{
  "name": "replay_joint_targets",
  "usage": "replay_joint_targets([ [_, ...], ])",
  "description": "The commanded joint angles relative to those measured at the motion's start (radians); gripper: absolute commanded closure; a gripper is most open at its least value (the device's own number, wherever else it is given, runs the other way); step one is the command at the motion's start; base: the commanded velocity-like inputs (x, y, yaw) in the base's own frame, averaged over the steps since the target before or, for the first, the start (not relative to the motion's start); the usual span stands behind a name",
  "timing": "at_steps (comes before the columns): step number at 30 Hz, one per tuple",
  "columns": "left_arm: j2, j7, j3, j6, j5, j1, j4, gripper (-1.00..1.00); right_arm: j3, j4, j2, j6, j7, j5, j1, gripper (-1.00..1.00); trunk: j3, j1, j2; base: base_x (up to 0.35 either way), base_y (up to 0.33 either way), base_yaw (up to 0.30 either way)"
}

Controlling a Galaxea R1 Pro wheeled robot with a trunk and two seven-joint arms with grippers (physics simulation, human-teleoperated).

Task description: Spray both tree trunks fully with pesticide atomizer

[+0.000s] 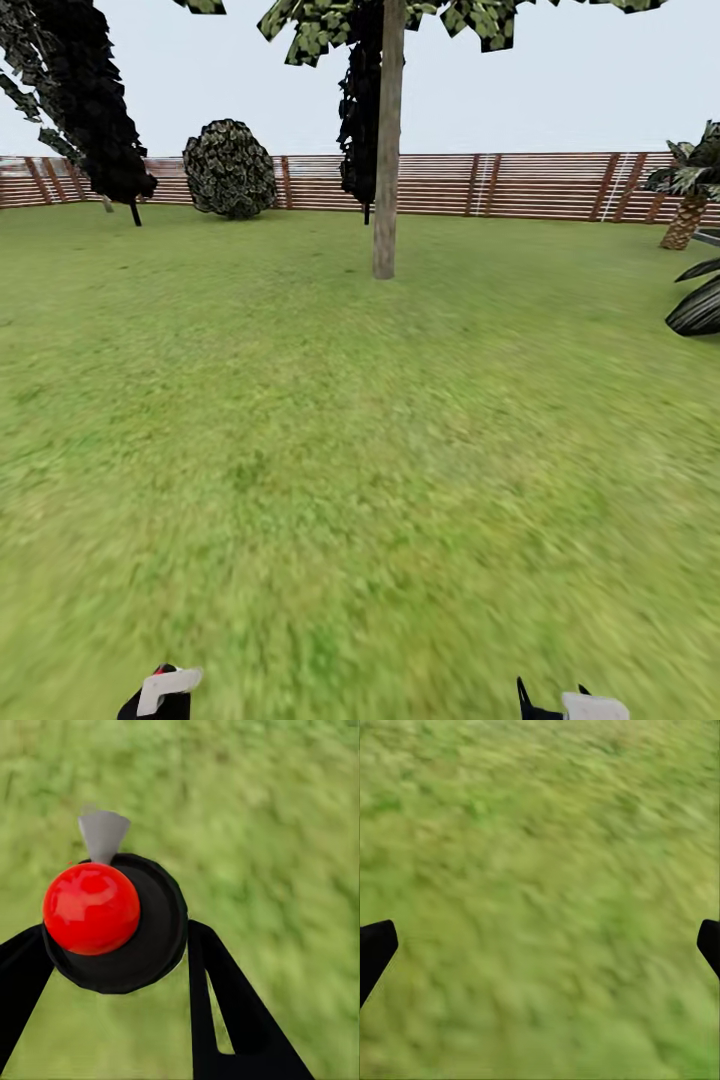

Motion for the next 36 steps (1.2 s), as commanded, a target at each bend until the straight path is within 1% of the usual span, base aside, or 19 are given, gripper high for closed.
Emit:
replay_joint_targets([
  [1,0.000,0.000,0.000,0.000,0.000,0.000,0.000,1.00,0.000,0.000,0.000,0.000,0.000,0.000,0.000,-1.00,0.000,0.000,0.000,0.338,0.000,0.000],
  [36,0.000,0.000,0.000,-0.002,0.000,0.000,0.000,1.00,0.000,0.000,0.000,0.000,0.000,-0.001,0.000,-1.00,0.000,0.000,0.000,0.338,0.000,0.000],
])
